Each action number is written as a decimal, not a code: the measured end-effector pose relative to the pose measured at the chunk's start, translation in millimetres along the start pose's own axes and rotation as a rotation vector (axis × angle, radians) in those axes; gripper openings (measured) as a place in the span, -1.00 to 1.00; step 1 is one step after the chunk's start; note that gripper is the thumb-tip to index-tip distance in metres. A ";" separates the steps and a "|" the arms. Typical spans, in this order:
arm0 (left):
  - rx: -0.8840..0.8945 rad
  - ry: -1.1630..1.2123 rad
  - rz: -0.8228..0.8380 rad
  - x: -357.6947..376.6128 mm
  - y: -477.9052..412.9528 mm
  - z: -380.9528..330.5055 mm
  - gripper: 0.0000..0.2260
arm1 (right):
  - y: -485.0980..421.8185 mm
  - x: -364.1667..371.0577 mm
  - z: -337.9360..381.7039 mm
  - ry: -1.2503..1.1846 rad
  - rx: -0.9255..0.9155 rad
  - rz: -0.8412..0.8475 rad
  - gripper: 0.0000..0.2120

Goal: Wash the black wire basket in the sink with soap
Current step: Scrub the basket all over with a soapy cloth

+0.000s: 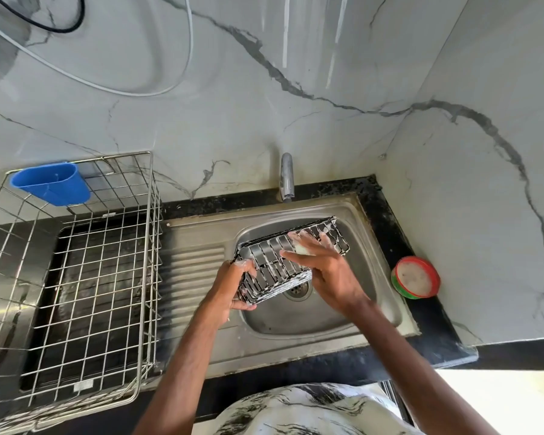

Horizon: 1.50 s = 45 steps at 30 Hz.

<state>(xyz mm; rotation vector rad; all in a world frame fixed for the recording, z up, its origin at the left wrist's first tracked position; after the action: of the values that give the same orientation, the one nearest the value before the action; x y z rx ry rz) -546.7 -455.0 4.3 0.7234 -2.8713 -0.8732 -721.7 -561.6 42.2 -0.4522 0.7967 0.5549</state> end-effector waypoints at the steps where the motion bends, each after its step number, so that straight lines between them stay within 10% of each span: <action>1: 0.002 0.010 0.002 -0.5 1.1 -0.9 -0.89 | -1.3 -4.4 -4.8 -0.038 0.006 0.021 -0.21; 21: -0.057 0.227 0.092 -17.3 -20.3 40.8 -0.83 | -12.7 -66.8 -72.1 -0.178 0.688 -0.049 -0.46; 26: -0.029 0.353 0.130 -14.9 -27.5 40.3 -0.52 | -17.6 -74.2 -63.5 -0.111 0.633 -0.024 -0.52; 34: -0.007 0.415 0.270 5.0 -22.2 45.4 -0.51 | -17.9 -85.2 -47.4 -0.114 0.466 -0.133 -0.49; 45: 0.024 0.262 0.032 7.6 -32.4 65.1 -0.60 | -1.7 -84.4 -25.2 -0.228 0.371 -0.145 -0.42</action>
<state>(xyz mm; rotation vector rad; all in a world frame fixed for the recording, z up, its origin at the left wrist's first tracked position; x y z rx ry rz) -551.8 -448.7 -68.3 0.7310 -2.6571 -0.6844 -782.6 -601.9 91.6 -0.1001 0.6241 0.3064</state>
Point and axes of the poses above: each hand's wrist, its own y-axis away from the middle knuckle, its own x-axis out of the palm, z = x × y, the point moved 7 cm from there along -y, towards the middle knuckle, and after that the axes turned 10 degrees about x, right-handed, at the moved point
